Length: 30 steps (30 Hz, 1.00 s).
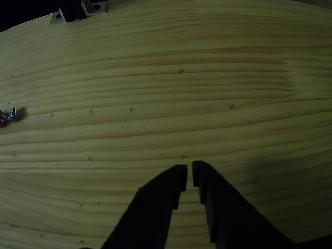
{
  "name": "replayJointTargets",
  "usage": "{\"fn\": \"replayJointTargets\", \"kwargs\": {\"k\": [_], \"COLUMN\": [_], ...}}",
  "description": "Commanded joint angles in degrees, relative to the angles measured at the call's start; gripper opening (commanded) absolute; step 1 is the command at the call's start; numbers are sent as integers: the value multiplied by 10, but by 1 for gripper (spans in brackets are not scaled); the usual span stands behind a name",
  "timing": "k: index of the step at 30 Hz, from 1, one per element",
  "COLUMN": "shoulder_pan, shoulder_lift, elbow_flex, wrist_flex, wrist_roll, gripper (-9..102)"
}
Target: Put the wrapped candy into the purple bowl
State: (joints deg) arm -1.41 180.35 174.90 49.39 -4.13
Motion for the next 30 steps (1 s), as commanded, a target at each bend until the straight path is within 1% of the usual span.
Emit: {"fn": "replayJointTargets", "kwargs": {"k": [1,15,17,19,20,22,27,30], "shoulder_pan": [1,-1,20,31,33,40,17,33], "shoulder_lift": [4,4,4,4,4,4,4,4], "elbow_flex": [-25,-25,-25,-25,-25,-25,-25,-25], "wrist_flex": [-1,-4,-4,-4,-4,-3,-5,-4], "wrist_roll": [-1,2,25,38,37,37,28,41], "gripper": [0,0,0,5,5,0,0,0]}}
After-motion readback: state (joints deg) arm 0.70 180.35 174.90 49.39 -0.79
